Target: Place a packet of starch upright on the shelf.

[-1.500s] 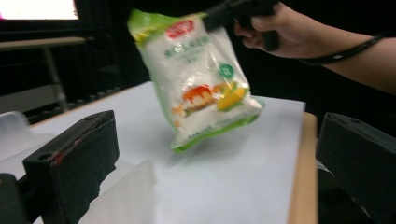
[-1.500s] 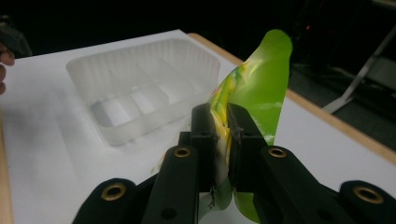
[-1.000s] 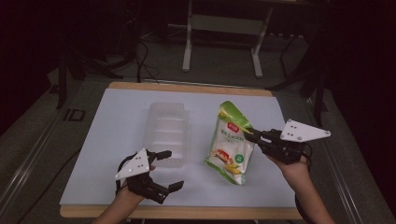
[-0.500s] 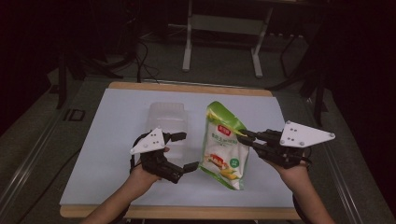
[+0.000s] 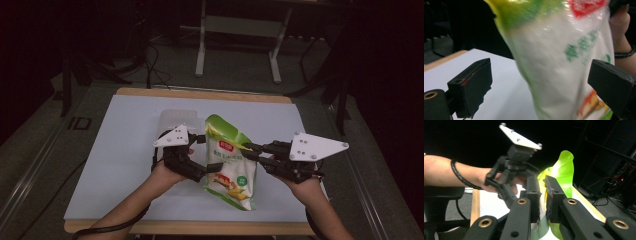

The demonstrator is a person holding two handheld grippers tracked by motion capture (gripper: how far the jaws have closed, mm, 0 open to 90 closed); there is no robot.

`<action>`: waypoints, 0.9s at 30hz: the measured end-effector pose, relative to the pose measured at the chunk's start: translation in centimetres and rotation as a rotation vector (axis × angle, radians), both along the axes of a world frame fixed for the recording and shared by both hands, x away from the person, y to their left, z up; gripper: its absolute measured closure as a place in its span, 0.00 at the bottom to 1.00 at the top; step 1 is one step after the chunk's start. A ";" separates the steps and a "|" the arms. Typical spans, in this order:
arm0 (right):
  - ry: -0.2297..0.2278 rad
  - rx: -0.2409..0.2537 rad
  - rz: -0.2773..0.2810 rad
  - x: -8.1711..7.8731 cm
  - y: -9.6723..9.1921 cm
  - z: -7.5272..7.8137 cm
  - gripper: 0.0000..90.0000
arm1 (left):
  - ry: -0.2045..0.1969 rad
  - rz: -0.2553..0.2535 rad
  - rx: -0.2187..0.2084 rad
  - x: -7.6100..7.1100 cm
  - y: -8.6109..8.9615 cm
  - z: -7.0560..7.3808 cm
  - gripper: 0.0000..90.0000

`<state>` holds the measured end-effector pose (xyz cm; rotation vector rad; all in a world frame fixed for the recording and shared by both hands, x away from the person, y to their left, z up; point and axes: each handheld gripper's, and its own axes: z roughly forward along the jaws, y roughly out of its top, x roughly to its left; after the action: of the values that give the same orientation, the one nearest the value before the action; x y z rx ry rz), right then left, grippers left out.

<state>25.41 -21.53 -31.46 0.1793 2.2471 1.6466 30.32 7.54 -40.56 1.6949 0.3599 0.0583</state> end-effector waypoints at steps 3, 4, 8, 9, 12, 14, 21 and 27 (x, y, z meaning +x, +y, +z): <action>-0.003 -0.014 0.006 0.0 0.4 -0.2 0.92 | 0.030 -0.033 -0.003 0.5 -0.3 -0.3 0.07; -0.003 -0.014 0.006 0.0 0.4 -0.2 0.92 | 0.030 -0.033 -0.003 0.5 -0.3 -0.3 0.07; 0.009 -0.039 0.010 0.2 0.9 -0.7 0.92 | 0.038 -0.084 -0.013 0.4 -1.2 -0.6 0.17; 0.011 -0.044 0.011 0.3 1.0 -0.9 0.92 | 0.030 -0.092 -0.010 0.3 -1.4 -0.6 0.21; 0.014 -0.043 0.012 0.4 1.0 -1.1 0.92 | 0.032 -0.090 -0.023 0.2 -1.3 -0.7 0.28; 0.011 -0.040 0.009 0.4 0.8 -1.1 0.93 | 0.023 -0.092 -0.048 0.2 -1.0 -0.7 0.38; 0.023 -0.038 0.009 0.5 0.4 -1.2 0.92 | -0.010 -0.128 -0.025 -0.2 -0.7 -0.3 0.68; 0.038 -0.031 -0.004 1.0 0.2 -1.9 0.92 | -0.037 -0.111 0.013 -0.5 -0.7 -0.1 0.82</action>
<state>26.38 -21.35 -33.32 0.2093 2.2974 1.6187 29.83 6.85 -40.64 1.7219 0.2376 0.0107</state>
